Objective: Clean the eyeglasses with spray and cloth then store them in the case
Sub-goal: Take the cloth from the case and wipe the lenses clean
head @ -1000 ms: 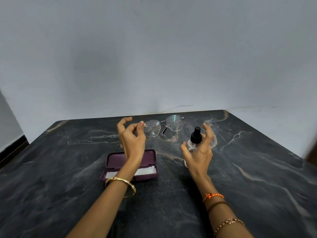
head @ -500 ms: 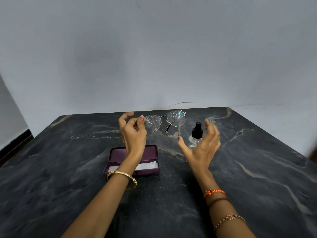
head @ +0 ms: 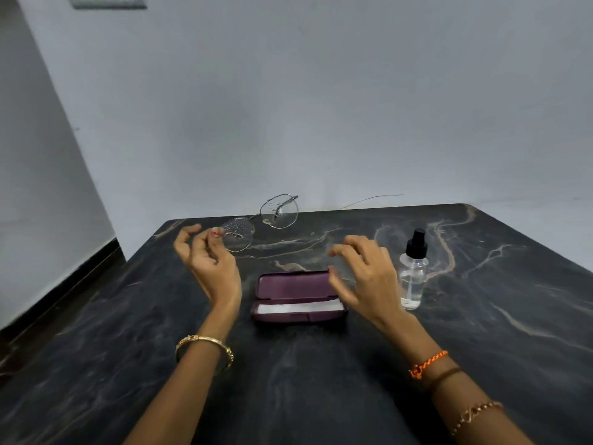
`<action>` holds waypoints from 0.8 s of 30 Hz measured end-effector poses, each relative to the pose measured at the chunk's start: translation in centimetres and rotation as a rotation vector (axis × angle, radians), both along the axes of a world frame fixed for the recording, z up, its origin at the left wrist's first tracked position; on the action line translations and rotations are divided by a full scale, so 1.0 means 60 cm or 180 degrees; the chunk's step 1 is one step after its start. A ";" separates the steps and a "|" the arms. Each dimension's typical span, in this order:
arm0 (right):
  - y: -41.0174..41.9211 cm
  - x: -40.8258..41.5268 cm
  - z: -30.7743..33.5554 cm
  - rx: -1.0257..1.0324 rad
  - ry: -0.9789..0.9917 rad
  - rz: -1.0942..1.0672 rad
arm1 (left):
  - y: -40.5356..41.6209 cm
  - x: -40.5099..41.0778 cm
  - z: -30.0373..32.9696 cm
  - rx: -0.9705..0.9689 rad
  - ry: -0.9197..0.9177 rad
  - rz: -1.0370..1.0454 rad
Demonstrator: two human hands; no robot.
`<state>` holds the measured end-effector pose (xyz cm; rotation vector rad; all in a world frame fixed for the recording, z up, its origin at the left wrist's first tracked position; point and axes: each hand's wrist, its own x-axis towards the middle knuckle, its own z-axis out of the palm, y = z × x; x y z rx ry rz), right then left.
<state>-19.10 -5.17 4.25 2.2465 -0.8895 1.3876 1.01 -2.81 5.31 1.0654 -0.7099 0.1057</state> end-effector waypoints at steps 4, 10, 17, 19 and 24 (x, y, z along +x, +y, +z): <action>-0.010 0.029 0.022 0.1586 0.0540 -0.0264 | 0.010 0.029 -0.024 0.0066 0.0049 0.0162; -0.016 0.034 0.025 0.2614 0.1014 -0.0539 | 0.013 0.038 -0.039 0.0010 -0.0035 0.0183; -0.009 0.026 0.013 0.2757 0.1415 -0.0997 | 0.004 0.045 -0.052 0.0045 -0.0271 0.0129; -0.007 0.028 0.010 0.2729 0.1529 -0.1083 | 0.003 0.043 -0.054 0.0111 -0.0303 0.0093; -0.005 0.035 0.003 0.2743 0.1582 -0.1116 | 0.005 0.038 -0.055 0.0110 -0.0446 0.0148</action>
